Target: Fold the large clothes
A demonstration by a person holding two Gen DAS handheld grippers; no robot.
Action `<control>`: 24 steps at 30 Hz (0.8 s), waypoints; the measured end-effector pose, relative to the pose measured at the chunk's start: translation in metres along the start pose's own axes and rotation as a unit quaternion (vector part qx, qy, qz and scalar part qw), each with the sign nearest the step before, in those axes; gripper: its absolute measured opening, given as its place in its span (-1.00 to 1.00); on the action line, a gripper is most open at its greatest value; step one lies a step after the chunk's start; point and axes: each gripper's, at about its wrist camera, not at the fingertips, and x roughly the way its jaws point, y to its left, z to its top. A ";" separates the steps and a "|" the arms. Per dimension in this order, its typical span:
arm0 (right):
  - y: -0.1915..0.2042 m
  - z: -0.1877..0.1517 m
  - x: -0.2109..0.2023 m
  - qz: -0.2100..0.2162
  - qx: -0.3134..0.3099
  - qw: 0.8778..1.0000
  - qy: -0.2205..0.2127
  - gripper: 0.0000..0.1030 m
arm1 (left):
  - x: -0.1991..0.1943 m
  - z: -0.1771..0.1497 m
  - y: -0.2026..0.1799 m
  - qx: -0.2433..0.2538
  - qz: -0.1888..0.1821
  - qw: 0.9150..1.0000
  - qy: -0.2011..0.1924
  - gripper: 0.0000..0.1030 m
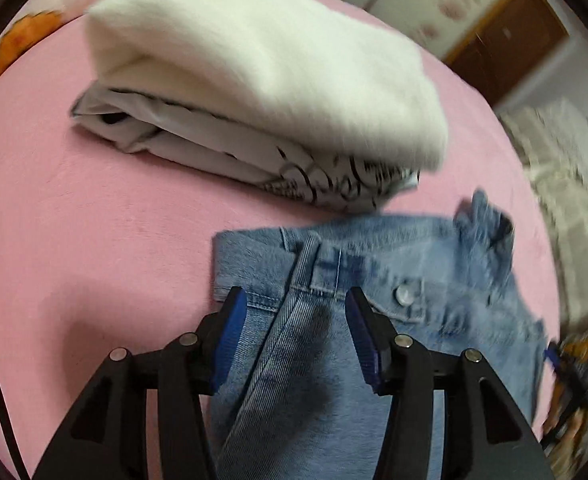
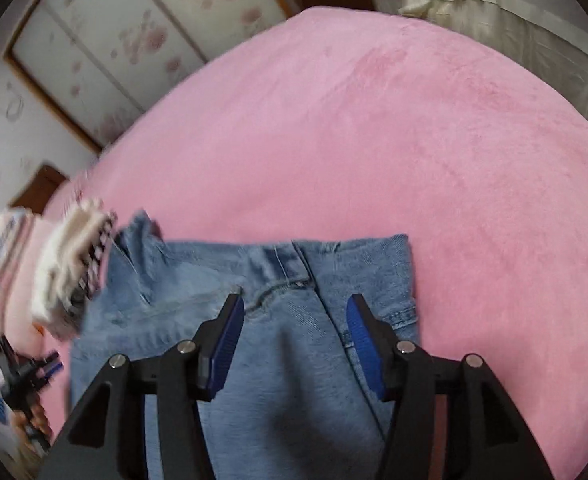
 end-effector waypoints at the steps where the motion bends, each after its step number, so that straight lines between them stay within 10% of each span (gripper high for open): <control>1: 0.004 0.000 0.003 -0.003 -0.015 1.000 0.002 0.05 | 0.005 -0.001 -0.002 0.009 -0.001 1.000 0.003 -0.03; 13: 0.048 -0.015 0.045 -0.105 -0.179 0.978 0.010 0.20 | 0.039 -0.013 -0.052 0.162 0.057 0.985 0.000 -0.01; 17: 0.047 -0.023 0.036 -0.126 -0.171 0.977 -0.008 -0.69 | 0.035 -0.020 -0.065 0.188 0.114 0.975 -0.024 -0.55; 24: 0.056 -0.023 -0.016 -0.112 -0.148 0.978 -0.092 -0.79 | -0.010 -0.030 -0.096 0.182 0.153 0.963 -0.130 -0.60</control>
